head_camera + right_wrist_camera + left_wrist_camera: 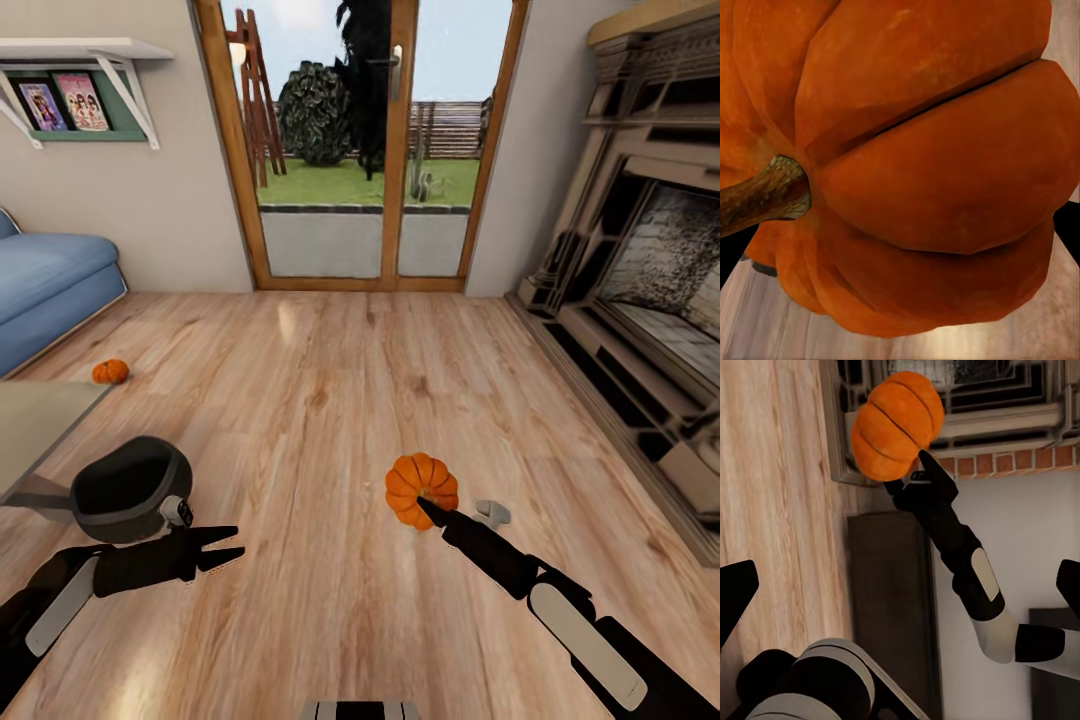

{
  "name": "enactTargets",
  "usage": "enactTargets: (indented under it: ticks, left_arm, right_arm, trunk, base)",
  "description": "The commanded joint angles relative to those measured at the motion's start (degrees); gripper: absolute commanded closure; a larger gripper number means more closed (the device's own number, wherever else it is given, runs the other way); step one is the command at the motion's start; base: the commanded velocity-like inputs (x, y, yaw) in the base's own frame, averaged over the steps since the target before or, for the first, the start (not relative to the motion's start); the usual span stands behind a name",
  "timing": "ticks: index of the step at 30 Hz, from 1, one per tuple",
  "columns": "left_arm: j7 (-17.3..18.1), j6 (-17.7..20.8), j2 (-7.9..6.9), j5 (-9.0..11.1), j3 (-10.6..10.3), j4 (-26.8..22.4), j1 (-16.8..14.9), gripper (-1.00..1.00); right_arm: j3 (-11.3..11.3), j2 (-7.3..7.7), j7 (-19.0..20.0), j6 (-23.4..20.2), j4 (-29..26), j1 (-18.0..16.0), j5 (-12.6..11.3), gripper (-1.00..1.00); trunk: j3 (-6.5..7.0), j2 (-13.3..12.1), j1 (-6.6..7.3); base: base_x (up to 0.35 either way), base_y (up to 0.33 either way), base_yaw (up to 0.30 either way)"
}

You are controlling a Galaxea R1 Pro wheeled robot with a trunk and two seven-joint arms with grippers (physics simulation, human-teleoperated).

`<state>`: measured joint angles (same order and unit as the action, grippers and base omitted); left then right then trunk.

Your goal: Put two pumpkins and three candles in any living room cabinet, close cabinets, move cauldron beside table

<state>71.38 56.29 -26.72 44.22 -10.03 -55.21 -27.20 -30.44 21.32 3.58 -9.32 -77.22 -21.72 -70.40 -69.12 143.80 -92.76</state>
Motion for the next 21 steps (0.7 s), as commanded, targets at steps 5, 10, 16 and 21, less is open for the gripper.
enactTargets:
  ticks: [5, 10, 16, 21]
  left_arm:
    - [0.01, 0.4, -0.03, 0.25, -0.16, 0.04, -0.04, -1.0]
    - [0.0, 0.42, -0.01, 0.25, -0.16, 0.1, -0.04, -1.0]
    - [-0.01, 0.4, 0.0, 0.25, -0.16, 0.25, -0.04, -1.0]
    - [-0.01, 0.4, -0.05, 0.25, -0.16, 0.36, -0.04, -1.0]
  right_arm:
    - [-0.06, -0.02, 0.01, -0.01, 0.12, -0.05, -0.38, 1.0]
    - [-0.06, 0.02, 0.03, 0.5, 1.4, -0.03, -0.41, 1.0]
    - [-0.06, -0.04, 0.02, 0.69, 2.76, -0.06, -0.35, 1.0]
    - [-0.06, -0.05, 0.03, 0.71, 4.22, -0.07, -0.3, 1.0]
  trunk:
    - [0.25, 0.02, -0.02]
    - [0.28, 0.02, -0.02]
    - [0.28, 0.02, -0.02]
    - [0.28, 0.02, -0.02]
  base:
    - [0.332, -0.108, 0.0]
    - [0.331, -0.142, 0.0]
    - [0.327, -0.178, 0.0]
    - [0.326, -0.18, 0.0]
